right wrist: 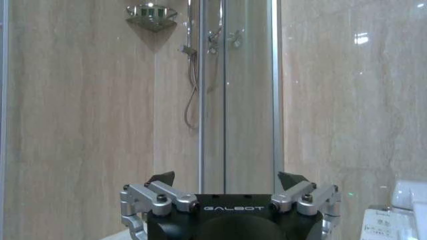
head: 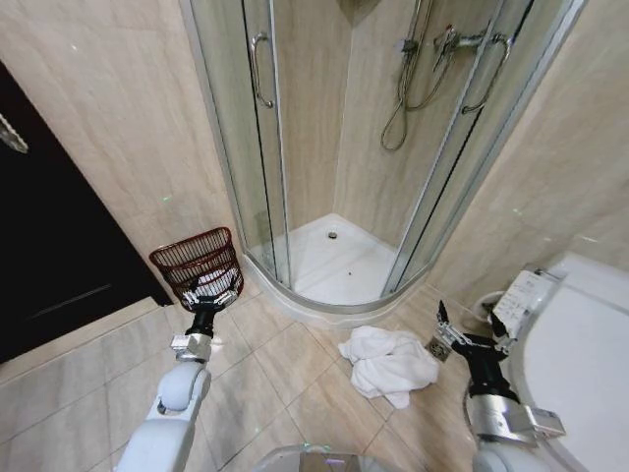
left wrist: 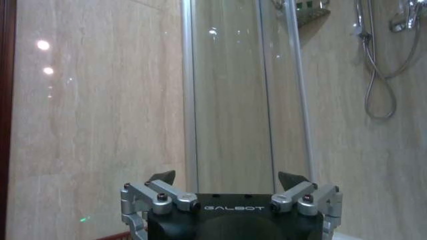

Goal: Discard the used towel into the hamper.

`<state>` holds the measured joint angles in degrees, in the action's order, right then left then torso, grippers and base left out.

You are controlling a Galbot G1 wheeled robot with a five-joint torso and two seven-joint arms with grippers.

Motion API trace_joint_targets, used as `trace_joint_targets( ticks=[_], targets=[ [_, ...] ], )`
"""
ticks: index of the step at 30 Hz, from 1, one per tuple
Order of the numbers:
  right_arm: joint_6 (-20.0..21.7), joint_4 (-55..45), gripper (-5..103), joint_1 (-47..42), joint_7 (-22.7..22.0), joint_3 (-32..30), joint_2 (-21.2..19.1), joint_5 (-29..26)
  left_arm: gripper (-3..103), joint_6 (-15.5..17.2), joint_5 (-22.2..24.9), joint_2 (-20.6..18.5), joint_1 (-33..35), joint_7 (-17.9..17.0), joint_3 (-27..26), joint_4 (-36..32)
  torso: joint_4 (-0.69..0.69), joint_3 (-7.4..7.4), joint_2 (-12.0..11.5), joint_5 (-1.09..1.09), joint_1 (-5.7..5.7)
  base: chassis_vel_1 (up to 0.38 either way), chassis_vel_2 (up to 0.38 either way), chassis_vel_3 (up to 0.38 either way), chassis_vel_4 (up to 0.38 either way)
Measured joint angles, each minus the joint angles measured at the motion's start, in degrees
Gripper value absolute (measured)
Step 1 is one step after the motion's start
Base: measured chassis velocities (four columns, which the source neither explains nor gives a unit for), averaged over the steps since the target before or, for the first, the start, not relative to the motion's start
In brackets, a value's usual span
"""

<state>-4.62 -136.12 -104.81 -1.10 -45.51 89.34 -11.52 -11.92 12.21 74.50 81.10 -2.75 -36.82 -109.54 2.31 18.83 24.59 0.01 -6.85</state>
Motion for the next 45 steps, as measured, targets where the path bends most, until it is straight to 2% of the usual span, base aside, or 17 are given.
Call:
trace_joint_targets(
  ticks=[20, 24, 45],
  targets=[
    [-0.02, -0.38, 100, 0.15, 0.14, -0.26, -1.45, -2.32, 100, 3.85, -1.97, 2.54, 0.59, -2.34, 0.01, -3.55, 0.0, 3.25, 5.13, -0.01, -1.87, 0.0, 0.0, 0.0, 0.0],
    [0.1, -0.54, 100, 0.28, 0.34, -0.06, -1.23, -2.13, 100, 5.94, -0.56, 2.08, 0.4, -2.5, -0.32, -5.22, 0.0, 4.03, 6.43, 0.0, -2.38, 0.0, 0.0, 0.0, 0.0],
    [0.83, -2.55, 100, -0.04, 2.04, 1.54, -0.49, 1.46, 100, 8.73, -0.9, -0.02, 1.39, -0.63, -0.42, -8.68, 0.01, 7.23, 11.58, -0.01, -4.33, 0.0, 0.0, 0.0, 0.0]
  ],
)
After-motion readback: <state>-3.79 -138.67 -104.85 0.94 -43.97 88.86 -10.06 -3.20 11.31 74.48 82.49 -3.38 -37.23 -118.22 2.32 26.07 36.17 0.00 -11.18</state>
